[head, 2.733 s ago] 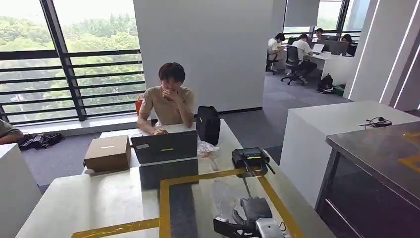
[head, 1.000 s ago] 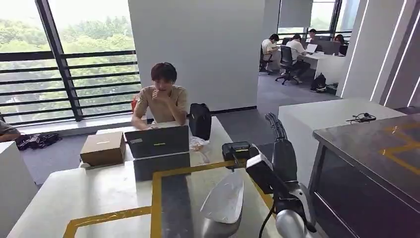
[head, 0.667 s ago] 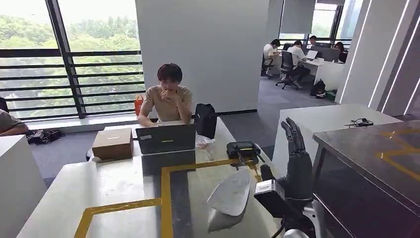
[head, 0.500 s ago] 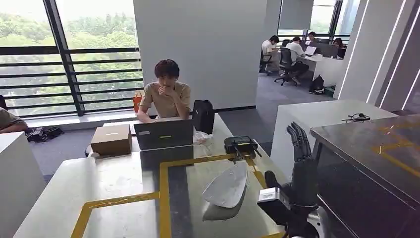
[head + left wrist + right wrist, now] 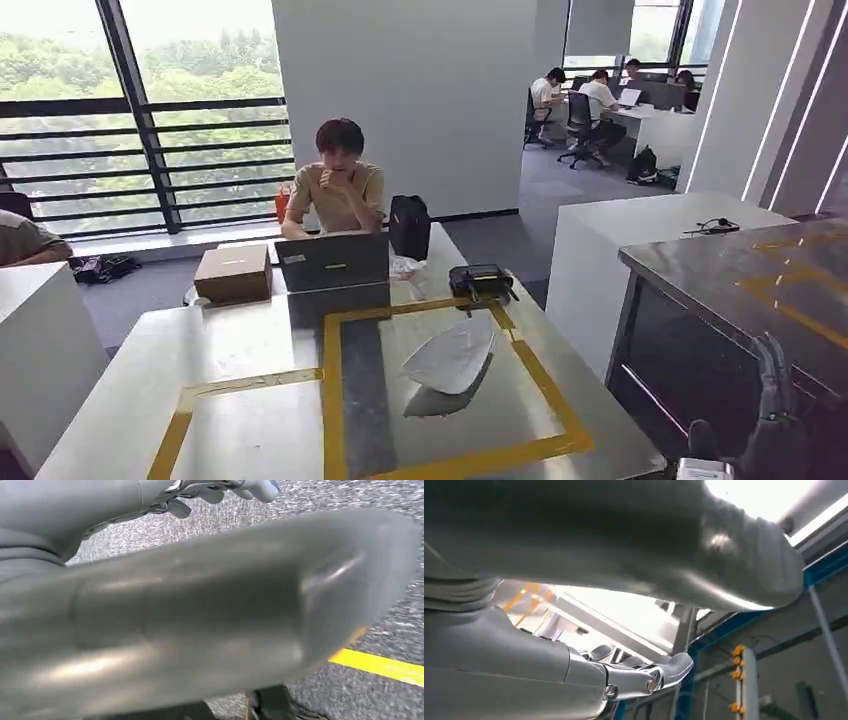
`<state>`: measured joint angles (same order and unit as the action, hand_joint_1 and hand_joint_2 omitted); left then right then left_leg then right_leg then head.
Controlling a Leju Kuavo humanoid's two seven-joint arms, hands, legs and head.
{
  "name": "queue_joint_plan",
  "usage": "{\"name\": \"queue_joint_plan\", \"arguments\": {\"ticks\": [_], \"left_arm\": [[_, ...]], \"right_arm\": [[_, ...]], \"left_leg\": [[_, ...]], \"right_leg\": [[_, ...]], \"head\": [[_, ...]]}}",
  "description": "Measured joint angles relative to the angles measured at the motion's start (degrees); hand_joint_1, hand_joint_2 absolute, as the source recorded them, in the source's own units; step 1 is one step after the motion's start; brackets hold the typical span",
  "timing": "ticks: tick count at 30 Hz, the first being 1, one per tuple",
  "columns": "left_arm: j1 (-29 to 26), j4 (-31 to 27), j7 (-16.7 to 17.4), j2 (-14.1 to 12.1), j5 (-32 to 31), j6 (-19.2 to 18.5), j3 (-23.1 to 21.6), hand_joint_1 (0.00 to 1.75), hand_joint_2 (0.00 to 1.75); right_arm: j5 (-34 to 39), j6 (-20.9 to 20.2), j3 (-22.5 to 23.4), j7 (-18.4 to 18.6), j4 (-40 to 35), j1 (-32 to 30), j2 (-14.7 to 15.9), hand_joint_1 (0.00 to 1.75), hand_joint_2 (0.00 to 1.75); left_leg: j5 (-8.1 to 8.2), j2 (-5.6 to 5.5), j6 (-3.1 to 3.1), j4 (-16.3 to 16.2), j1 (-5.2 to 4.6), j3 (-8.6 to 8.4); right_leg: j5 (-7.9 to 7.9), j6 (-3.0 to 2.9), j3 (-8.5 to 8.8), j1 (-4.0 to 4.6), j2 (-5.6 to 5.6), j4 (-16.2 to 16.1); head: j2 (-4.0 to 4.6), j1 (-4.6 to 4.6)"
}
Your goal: Take the parts from the cabinet and place them on the table.
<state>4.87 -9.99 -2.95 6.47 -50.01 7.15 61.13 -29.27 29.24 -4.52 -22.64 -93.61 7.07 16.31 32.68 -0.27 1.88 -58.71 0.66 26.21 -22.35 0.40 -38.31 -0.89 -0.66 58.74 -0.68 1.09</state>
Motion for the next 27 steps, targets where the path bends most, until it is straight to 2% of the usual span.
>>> {"name": "queue_joint_plan", "arguments": {"ticks": [1,2,4,5,6,8,9,10,11,12,13,14,15,16,17,18,19,20,21,22,23,24,25,26,27], "left_arm": [[-0.02,0.0,-0.13,-0.07,0.11,0.02,0.22,0.0,0.0],[-0.06,0.0,-0.15,-0.04,0.15,0.11,0.37,0.0,0.0],[-0.21,0.0,-0.13,-0.04,0.15,0.24,0.61,0.0,0.0],[-0.2,0.02,-0.13,0.07,0.15,0.35,0.63,0.0,0.0],[-0.27,0.02,-0.07,0.04,0.18,0.44,0.63,0.0,0.0],[-0.32,0.0,-0.09,0.04,0.18,0.52,0.66,0.0,0.0],[-0.32,0.0,-0.15,0.09,0.18,0.52,0.66,0.0,0.0],[-0.34,0.0,-0.18,0.15,0.2,0.52,0.72,0.0,0.0],[-0.34,0.02,-0.26,0.2,0.16,0.5,0.85,0.0,0.0],[-0.33,0.02,-0.37,0.24,0.09,0.48,0.98,0.0,0.0],[-0.31,0.02,-0.48,0.31,-0.04,0.41,1.05,0.0,0.0],[-0.27,0.02,-0.59,0.31,-0.28,0.02,1.05,0.0,0.0],[-0.23,0.0,-0.63,0.31,-0.37,-0.26,1.05,0.0,0.0],[-0.23,0.0,-0.61,0.28,-0.5,-0.59,1.05,0.0,0.0],[-0.21,0.0,-0.55,0.26,-0.57,-0.57,1.05,0.0,0.0],[-0.19,0.0,-0.33,0.26,-0.7,-0.31,1.05,0.0,0.0],[-0.26,0.0,0.0,0.24,-1.05,0.0,1.05,0.0,0.0],[-0.34,0.0,0.22,0.13,-1.31,0.18,1.05,0.0,0.0],[-0.37,0.02,0.69,0.13,-1.77,0.37,1.05,0.0,0.0],[-0.38,0.04,1.09,0.13,-2.12,0.57,1.05,0.0,0.0],[-0.36,0.02,1.4,0.09,-2.4,0.77,1.05,0.0,0.0],[-0.28,0.02,1.68,-0.04,-2.45,1.09,1.05,0.0,0.0],[-0.22,0.02,1.86,-0.15,-2.45,1.22,1.05,0.0,0.0],[-0.22,0.0,1.88,-0.22,-2.45,1.31,1.05,0.0,0.0],[-0.2,-0.02,1.9,-0.35,-2.51,1.38,1.05,0.0,0.0]], "right_arm": [[0.02,-0.28,1.62,-0.2,-0.57,-0.77,0.0,0.0,0.0],[-0.28,-0.52,2.82,-0.09,-1.01,-1.78,-0.04,0.0,0.0],[-1.92,-1.04,5.66,1.09,-1.97,-5.56,-0.24,0.0,0.0],[-2.38,-1.25,7.28,1.31,-2.02,-7.34,-0.55,0.0,0.0],[-2.79,-1.57,8.49,1.81,-2.0,-8.62,-0.79,0.0,0.0],[-3.89,-1.62,10.55,2.43,-1.91,-10.35,-1.34,0.0,0.0],[-5.52,-1.9,11.77,3.43,-1.61,-11.05,-1.77,0.0,0.0],[-7.11,-2.08,12.63,4.38,-1.16,-11.54,-2.23,0.0,0.0],[-9.65,-2.1,13.82,6.01,-0.36,-11.94,-2.99,0.0,0.0],[-11.44,-2.2,14.89,7.1,0.34,-12.23,-3.65,0.0,0.0],[-12.44,-2.54,15.78,7.96,0.92,-12.45,-4.13,0.0,0.0],[-12.81,-3.4,16.79,8.61,1.5,-12.68,-4.54,0.0,0.0],[-12.79,-4.57,17.81,8.81,2.03,-12.72,-4.94,0.0,0.0],[-12.68,-6.23,19.12,8.33,3.01,-12.77,-5.62,0.0,0.0],[-11.76,-8.44,20.35,7.87,4.37,-12.82,-6.28,0.0,0.0],[-9.92,-12.38,21.79,7.34,6.14,-12.69,-6.82,0.0,0.0],[-7.07,-17.7,23.14,6.42,8.33,-12.58,-7.32,0.0,0.0],[-4.75,-22.23,24.17,5.26,10.67,-12.26,-7.87,0.0,0.0],[-2.23,-27.16,25.1,3.9,13.42,-11.7,-8.33,0.0,0.0],[-0.17,-30.88,25.79,2.66,16.18,-11.03,-8.61,0.0,0.0],[1.07,-33.62,26.35,1.04,20.27,-10.13,-8.79,0.0,0.0],[1.33,-34.62,26.68,0.25,25.12,-8.99,-8.96,0.0,0.0],[1.31,-34.66,26.83,-0.17,28.64,-8.04,-9.14,0.0,0.0],[1.2,-34.44,26.94,-0.92,32.73,-6.73,-9.29,0.0,0.0],[0.79,-34.4,26.96,-1.07,37.43,-5.96,-9.66,0.0,0.0]], "left_leg": [[-0.06,-0.17,-0.68,0.27,-0.29,-0.02],[-0.05,-0.11,-1.05,0.59,-0.29,0.65],[-1.02,-0.11,-2.38,0.69,-0.45,1.17],[-1.8,0.15,-2.98,0.74,-0.18,1.7],[-2.36,0.2,-3.41,0.74,-0.2,2.37],[-3.54,0.58,-3.81,0.68,-0.36,3.89],[-4.17,0.68,-3.85,0.61,-0.5,4.74],[-4.76,0.78,-3.84,0.49,-0.59,5.43],[-5.4,0.87,-3.79,0.29,-0.66,6.19],[-6.0,0.97,-3.67,0.01,-0.67,7.22],[-6.45,1.0,-3.51,-0.29,-0.7,8.03],[-6.87,1.01,-3.32,-0.6,-0.7,8.78],[-7.23,1.03,-3.0,-0.83,-0.79,9.19],[-7.62,0.97,-2.6,-0.92,-0.92,9.37],[-8.04,1.0,-2.2,-0.75,-0.89,9.19],[-8.56,1.0,-1.86,-0.51,-0.71,9.23],[-9.05,0.99,-1.39,-0.25,-0.78,9.32],[-8.89,0.89,-1.07,-0.56,-0.6,9.57],[-6.55,0.66,-0.76,-1.83,-0.58,10.63],[-2.86,0.5,-0.58,-4.73,-0.5,11.54],[0.61,0.46,-0.35,-8.78,-0.44,12.57],[3.01,0.45,-0.2,-12.93,-0.44,13.45],[3.72,0.44,-0.1,-15.46,-0.44,13.73],[2.62,0.43,-0.03,-17.24,-0.43,13.16],[0.9,0.44,-0.02,-16.71,-0.43,12.07]], "right_leg": [[0.48,0.43,0.05,-0.02,-0.03,-0.01],[0.92,0.86,0.05,0.01,0.01,-0.1],[2.08,1.78,0.3,-0.22,0.02,-0.92],[0.91,2.02,-0.08,-0.46,0.22,-0.23],[-2.44,2.09,-0.95,-0.44,0.31,1.64],[-9.48,2.36,-2.89,-0.42,0.38,9.26],[-11.58,2.49,-3.67,-0.42,0.4,13.64],[-11.79,2.5,-3.8,-0.41,0.4,16.41],[-10.32,2.41,-2.87,-0.39,0.4,17.01],[-7.91,2.24,-0.69,-0.36,0.4,15.23],[-6.18,1.96,2.31,-0.3,0.4,11.74],[-5.75,1.63,6.35,-0.22,0.4,6.53],[-8.42,1.21,9.33,0.03,0.38,1.5],[-8.99,0.75,10.56,0.31,0.44,-0.61],[-8.77,0.43,10.21,0.5,0.44,-0.79],[-8.52,0.08,10.03,0.69,0.44,-0.62],[-7.95,-0.51,9.75,0.67,0.42,-0.82],[-7.07,-1.03,9.06,0.16,0.08,-1.35],[-6.45,-1.46,8.43,0.18,0.15,-1.46],[-5.69,-1.84,7.59,0.14,0.16,-1.46],[-4.96,-1.86,6.68,0.14,0.2,-1.45],[-4.23,-1.82,5.78,0.15,0.2,-1.4],[-3.67,-1.77,5.01,0.15,0.2,-1.34],[-2.78,-1.66,3.99,0.13,0.14,-1.21],[-2.25,-1.54,3.23,0.11,0.07,-1.11]], "head": [[0.02,-0.02],[0.02,0.02],[0.02,0.02],[0.09,0.02],[0.07,-0.13],[0.07,-0.17],[0.07,-0.17],[0.07,-0.22],[0.07,-0.22],[0.04,-0.24],[0.07,-0.22],[0.04,-0.26],[0.04,-0.24],[0.04,-0.24],[0.07,-0.11],[0.04,-0.09],[0.07,-0.11],[0.07,-0.11],[0.07,-0.02],[0.07,0.04],[0.07,0.09],[0.07,0.09],[0.07,0.11],[0.07,0.09],[0.07,0.09]]}}
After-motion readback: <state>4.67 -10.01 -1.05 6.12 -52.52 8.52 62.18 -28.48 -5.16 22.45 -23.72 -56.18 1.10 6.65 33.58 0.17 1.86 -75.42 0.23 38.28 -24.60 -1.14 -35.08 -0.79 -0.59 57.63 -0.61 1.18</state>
